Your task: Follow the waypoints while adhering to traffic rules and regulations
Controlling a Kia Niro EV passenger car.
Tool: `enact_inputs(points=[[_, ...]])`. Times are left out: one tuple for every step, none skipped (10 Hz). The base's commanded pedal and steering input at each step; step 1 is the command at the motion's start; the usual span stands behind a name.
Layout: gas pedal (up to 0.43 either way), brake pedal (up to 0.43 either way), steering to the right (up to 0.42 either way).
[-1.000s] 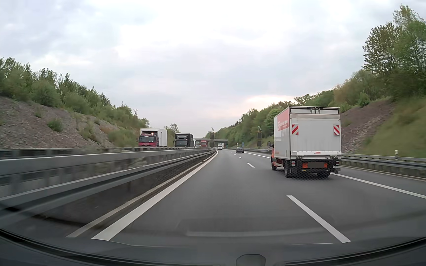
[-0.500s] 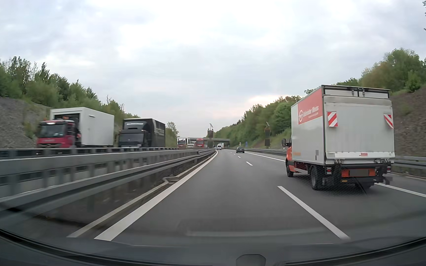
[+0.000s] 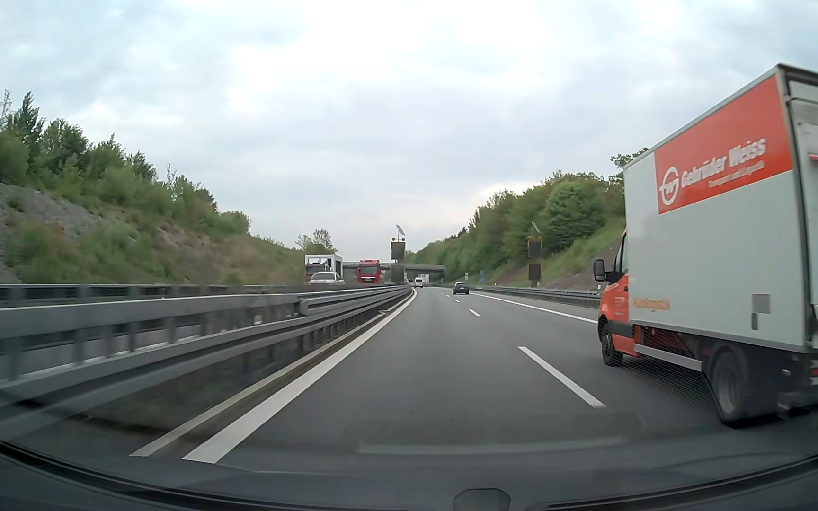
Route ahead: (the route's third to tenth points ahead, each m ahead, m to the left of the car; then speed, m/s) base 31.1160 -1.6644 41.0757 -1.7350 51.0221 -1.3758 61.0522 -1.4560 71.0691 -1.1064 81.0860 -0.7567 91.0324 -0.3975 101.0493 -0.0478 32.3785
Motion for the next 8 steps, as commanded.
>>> enact_inputs(points=[[0.177, 0.0, -0.002], [0.177, 0.0, -0.002], [0.177, 0.0, -0.002], [0.177, 0.0, -0.002], [0.177, 0.0, -0.002], [0.177, 0.0, -0.002], [0.177, 0.0, -0.002], [0.169, 0.0, -0.002]])
